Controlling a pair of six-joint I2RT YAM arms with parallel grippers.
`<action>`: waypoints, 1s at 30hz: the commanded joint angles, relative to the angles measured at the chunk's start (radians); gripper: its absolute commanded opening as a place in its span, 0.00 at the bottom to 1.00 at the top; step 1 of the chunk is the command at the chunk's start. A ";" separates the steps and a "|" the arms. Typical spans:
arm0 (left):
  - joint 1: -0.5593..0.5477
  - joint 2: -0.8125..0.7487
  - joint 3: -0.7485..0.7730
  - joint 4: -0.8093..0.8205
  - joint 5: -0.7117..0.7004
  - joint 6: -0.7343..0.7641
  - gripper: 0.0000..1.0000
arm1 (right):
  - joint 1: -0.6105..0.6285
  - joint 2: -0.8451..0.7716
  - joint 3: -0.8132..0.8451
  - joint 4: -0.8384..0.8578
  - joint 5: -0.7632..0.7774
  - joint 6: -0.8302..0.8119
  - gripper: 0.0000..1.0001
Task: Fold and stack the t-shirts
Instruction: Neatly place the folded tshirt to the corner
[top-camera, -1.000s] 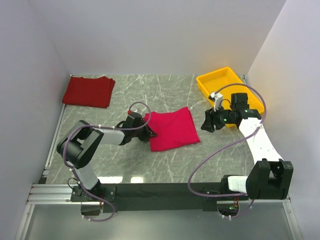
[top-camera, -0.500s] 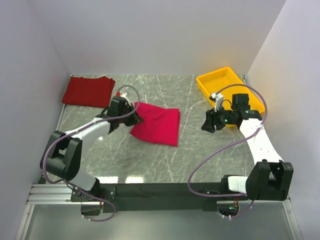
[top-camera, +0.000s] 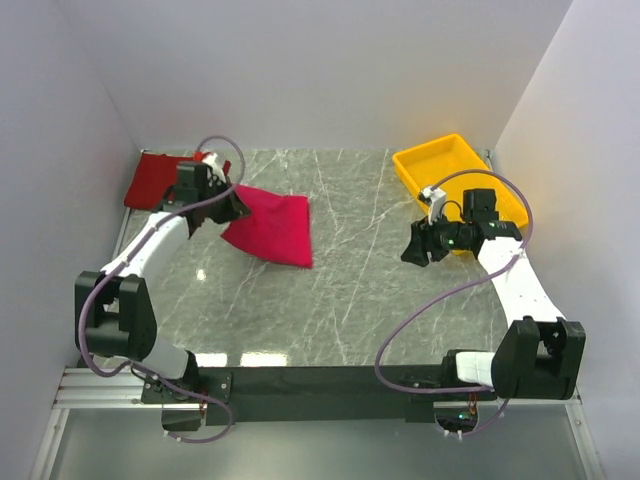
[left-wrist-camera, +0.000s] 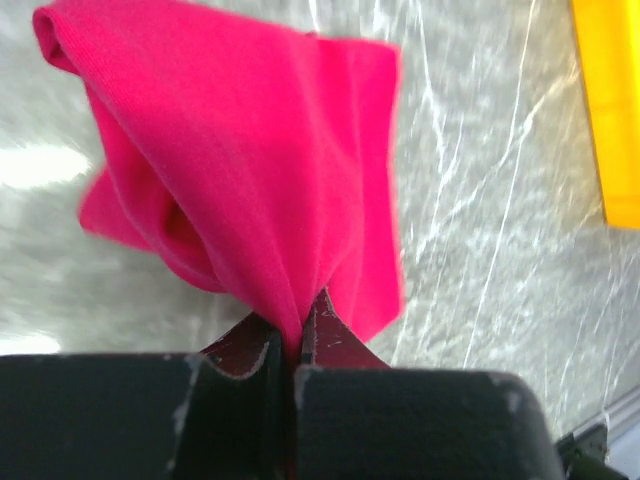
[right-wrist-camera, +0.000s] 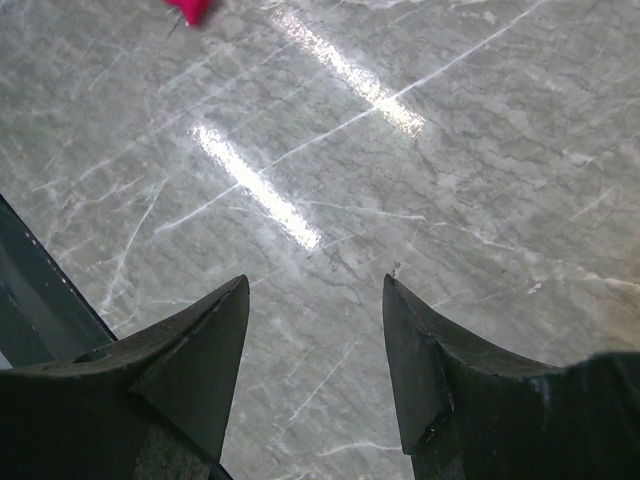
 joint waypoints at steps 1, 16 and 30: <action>0.051 0.003 0.135 -0.008 0.034 0.082 0.01 | -0.008 0.019 0.001 0.036 -0.023 0.012 0.63; 0.175 0.267 0.598 -0.131 0.095 0.278 0.00 | -0.008 0.108 0.037 0.070 -0.052 0.037 0.63; 0.210 0.536 1.003 -0.046 0.330 0.231 0.01 | -0.008 0.177 0.051 0.080 -0.042 0.044 0.63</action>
